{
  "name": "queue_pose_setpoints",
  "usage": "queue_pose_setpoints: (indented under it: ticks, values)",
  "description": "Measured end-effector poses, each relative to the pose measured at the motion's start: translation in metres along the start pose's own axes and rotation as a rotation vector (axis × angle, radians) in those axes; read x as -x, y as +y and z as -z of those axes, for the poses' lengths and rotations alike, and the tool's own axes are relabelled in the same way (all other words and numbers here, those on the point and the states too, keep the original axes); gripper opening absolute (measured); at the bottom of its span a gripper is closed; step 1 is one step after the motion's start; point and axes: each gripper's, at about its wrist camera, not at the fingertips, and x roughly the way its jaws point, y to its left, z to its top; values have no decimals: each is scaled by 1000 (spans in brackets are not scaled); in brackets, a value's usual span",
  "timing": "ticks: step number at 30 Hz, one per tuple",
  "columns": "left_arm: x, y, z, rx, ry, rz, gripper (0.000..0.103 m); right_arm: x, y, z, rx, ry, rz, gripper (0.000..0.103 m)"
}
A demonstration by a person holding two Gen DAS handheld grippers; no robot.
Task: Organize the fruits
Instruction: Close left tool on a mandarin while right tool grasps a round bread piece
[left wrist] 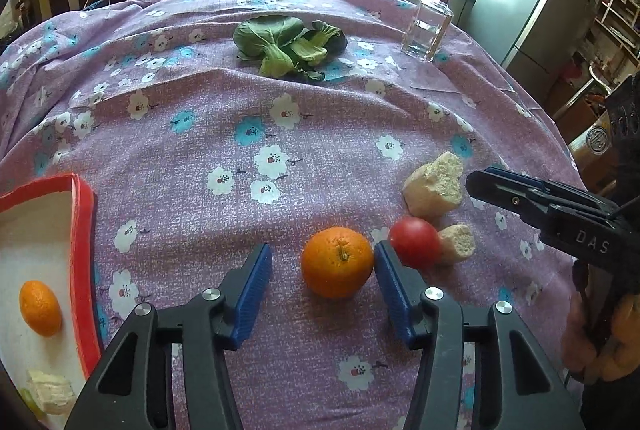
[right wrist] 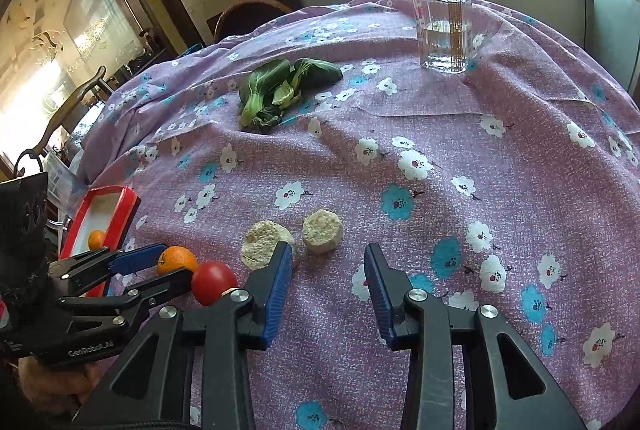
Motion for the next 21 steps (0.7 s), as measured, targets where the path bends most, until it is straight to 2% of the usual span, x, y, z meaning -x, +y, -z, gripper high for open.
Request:
queue_pose_setpoints:
  ticks: [4,6,10,15,17,21]
  values:
    - [-4,-4,0,-27,-5,21,34,8,9,4,20,-2,-45,38]
    - [-3,-6,1,-39,-12,8,33,6,15,3,16,12,-66,38]
    - [5,-2,8,-17,-13,27,33,-7,27,1,12,38,-88,38]
    - [31,8,17,25,-27,47,33,-26,32,-2,-20,44,-68,38]
    - [42,11,21,27,-39,48,33,-33,32,-2,-27,47,-47,34]
    - [64,15,31,29,-55,49,33,-28,37,0,-18,20,-34,34]
